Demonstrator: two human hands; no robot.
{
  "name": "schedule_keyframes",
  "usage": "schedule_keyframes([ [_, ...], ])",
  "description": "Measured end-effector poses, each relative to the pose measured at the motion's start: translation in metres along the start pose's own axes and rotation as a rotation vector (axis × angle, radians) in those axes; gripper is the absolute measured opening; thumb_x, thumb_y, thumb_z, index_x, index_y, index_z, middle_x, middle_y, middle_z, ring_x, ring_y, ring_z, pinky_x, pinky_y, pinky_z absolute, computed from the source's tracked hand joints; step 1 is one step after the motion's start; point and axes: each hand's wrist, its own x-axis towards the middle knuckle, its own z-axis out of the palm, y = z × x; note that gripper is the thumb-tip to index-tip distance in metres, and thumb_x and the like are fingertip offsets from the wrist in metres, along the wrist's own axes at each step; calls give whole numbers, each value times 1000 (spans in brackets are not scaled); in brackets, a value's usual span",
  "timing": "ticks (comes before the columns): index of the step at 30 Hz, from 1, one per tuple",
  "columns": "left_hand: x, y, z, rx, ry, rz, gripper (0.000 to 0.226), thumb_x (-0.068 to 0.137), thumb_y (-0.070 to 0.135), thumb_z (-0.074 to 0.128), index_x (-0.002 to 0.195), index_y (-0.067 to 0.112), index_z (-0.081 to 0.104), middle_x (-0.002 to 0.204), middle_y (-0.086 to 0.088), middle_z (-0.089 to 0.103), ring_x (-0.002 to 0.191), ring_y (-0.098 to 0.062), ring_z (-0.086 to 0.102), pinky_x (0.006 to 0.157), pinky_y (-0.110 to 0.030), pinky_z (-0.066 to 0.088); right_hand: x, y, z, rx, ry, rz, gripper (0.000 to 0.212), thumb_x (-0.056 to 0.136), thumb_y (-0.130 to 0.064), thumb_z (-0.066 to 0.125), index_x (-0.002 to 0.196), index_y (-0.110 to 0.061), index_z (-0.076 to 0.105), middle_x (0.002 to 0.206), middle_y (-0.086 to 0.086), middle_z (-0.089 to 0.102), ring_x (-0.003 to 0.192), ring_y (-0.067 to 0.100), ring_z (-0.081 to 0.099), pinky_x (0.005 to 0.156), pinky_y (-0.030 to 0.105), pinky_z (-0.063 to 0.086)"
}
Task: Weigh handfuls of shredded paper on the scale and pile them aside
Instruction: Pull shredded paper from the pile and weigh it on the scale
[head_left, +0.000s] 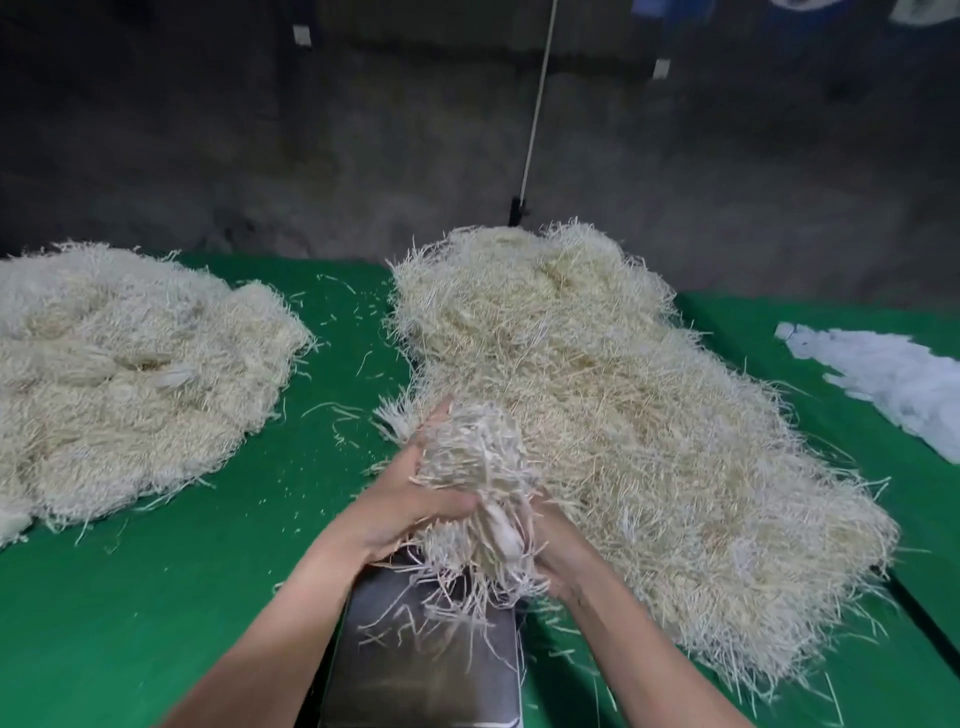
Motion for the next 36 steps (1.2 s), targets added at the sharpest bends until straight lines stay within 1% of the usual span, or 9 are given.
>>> schedule_keyframes([
  [4, 23, 29, 20, -6, 293, 221, 110, 40, 42, 80, 136, 43, 28, 149, 7, 27, 127, -7, 30, 99, -32, 28, 8, -30, -31, 63, 199, -57, 48, 77, -17, 67, 122, -14, 50, 108, 12, 60, 97, 30, 63, 82, 43, 55],
  [11, 56, 31, 41, 223, 98, 31, 132, 37, 55, 78, 149, 32, 12, 156, 2, 15, 139, -17, 21, 111, -42, 23, 16, -57, -73, -73, 294, -66, 11, 89, -16, 58, 80, -8, 58, 73, 3, 62, 58, 9, 61, 58, 23, 51],
  [13, 69, 28, 46, 230, 70, -45, 128, 44, 46, 82, 150, 21, 14, 154, -3, 21, 139, -23, 25, 109, -40, 26, 28, -61, -84, -131, 402, -134, 12, 95, -24, 48, 85, -20, 53, 94, -3, 58, 80, 11, 55, 79, 33, 47],
  [17, 106, 19, 39, 154, 363, -10, 92, 66, 20, 81, 143, 14, 31, 142, -10, 41, 131, -28, 41, 105, -43, 36, 47, -68, -115, 104, 590, -193, 15, 99, -18, 43, 109, -13, 53, 94, 10, 61, 64, 17, 51, 56, 31, 42],
  [22, 128, 8, 24, 353, 648, 54, 77, 74, 17, 76, 140, 20, 36, 124, -3, 55, 50, 6, 56, 46, -16, 48, 56, -75, -137, 470, 574, -249, 20, 95, -5, 43, 79, -7, 55, 69, 7, 62, 44, 8, 55, 41, 24, 43],
  [26, 131, 5, 13, 415, 694, -49, 90, 73, 15, 75, 147, 16, 25, 94, -10, 65, 61, -18, 64, 55, -34, 57, 59, -79, -154, 684, 572, -259, 16, 97, -5, 44, 89, -2, 57, 86, 11, 58, 71, 16, 58, 57, 26, 56],
  [29, 133, 5, 9, 435, 654, -118, 96, 72, 17, 79, 148, 12, 21, 127, -19, 54, 96, -27, 63, 89, -46, 52, 67, -78, -174, 722, 666, -262, 16, 97, -1, 44, 103, 3, 58, 90, 11, 54, 79, 19, 57, 59, 28, 58],
  [33, 127, 8, 11, 363, 354, -205, 103, 72, 34, 79, 150, 24, 13, 157, -7, 16, 141, -30, 23, 111, -47, 23, 79, -65, -180, 65, 477, -107, 19, 88, 3, 53, 106, -1, 59, 98, 17, 62, 69, 17, 58, 61, 29, 54],
  [36, 125, 5, 12, 370, 233, -270, 116, 62, 51, 76, 151, 20, 9, 158, -6, 12, 143, -28, 18, 113, -45, 19, 84, -52, -172, -304, 360, 1, 73, 81, 1, 63, 145, -7, 28, 143, 18, 38, 121, 33, 51, 99, 48, 46],
])
